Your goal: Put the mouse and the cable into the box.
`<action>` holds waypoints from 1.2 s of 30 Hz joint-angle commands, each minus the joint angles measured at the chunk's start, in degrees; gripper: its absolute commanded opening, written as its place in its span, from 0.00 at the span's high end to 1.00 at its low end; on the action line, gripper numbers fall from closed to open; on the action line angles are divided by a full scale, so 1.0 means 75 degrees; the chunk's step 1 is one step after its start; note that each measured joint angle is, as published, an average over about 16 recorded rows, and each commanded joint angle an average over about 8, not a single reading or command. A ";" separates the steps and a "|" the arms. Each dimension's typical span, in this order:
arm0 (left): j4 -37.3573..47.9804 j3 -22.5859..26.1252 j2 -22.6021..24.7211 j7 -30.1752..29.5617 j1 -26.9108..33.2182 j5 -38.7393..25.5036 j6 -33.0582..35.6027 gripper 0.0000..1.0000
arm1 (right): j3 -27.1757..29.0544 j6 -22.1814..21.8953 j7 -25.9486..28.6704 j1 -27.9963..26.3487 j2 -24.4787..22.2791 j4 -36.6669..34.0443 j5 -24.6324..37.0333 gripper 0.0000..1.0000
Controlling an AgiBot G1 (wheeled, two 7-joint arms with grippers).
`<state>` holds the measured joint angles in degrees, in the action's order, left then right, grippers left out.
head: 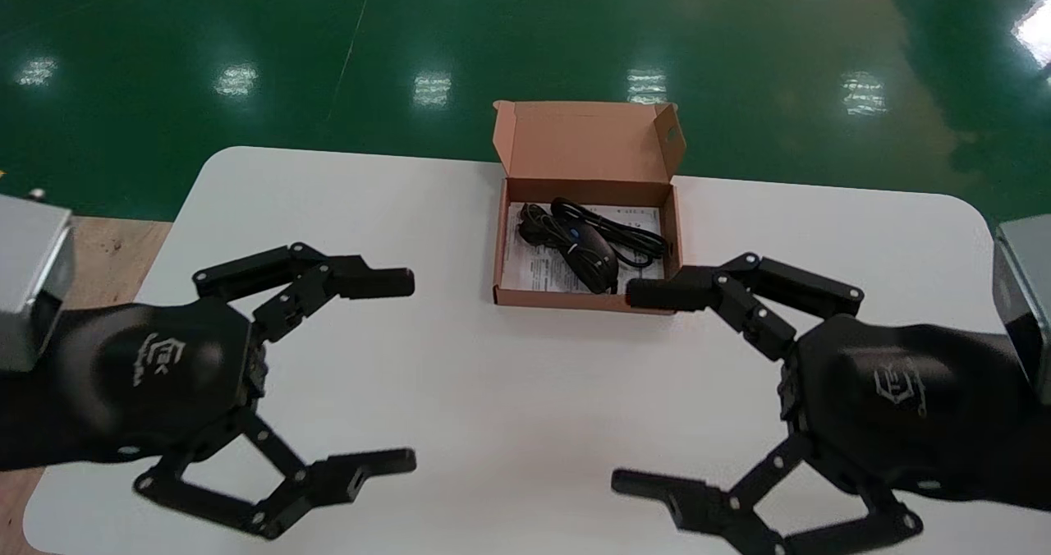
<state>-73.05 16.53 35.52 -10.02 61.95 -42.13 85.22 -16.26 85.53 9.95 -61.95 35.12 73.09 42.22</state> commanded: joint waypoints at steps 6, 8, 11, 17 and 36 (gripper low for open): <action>-0.0273 -0.0264 -0.0242 -0.0196 -0.0184 0.0154 0.0247 0.00 | 0.0104 0.0052 0.0285 0.0288 -0.0024 0.0390 -0.0286 0.00; -0.0243 -0.0236 -0.0217 -0.0180 -0.0168 0.0143 0.0221 0.00 | 0.0099 0.0046 0.0257 0.0257 -0.0025 0.0344 -0.0259 0.00; -0.0201 -0.0195 -0.0182 -0.0160 -0.0142 0.0120 0.0185 0.00 | 0.0087 0.0040 0.0225 0.0212 -0.0025 0.0284 -0.0216 0.00; -0.0145 -0.0139 -0.0133 -0.0133 -0.0102 0.0087 0.0131 0.00 | 0.0067 0.0032 0.0179 0.0150 -0.0024 0.0199 -0.0154 0.00; -0.0075 -0.0074 -0.0072 -0.0096 -0.0056 0.0043 0.0066 0.00 | 0.0042 0.0025 0.0122 0.0075 -0.0016 0.0091 -0.0069 0.00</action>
<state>-73.62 15.96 34.97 -10.74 61.52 -41.81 85.72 -15.95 85.72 10.88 -61.37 34.99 73.78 41.69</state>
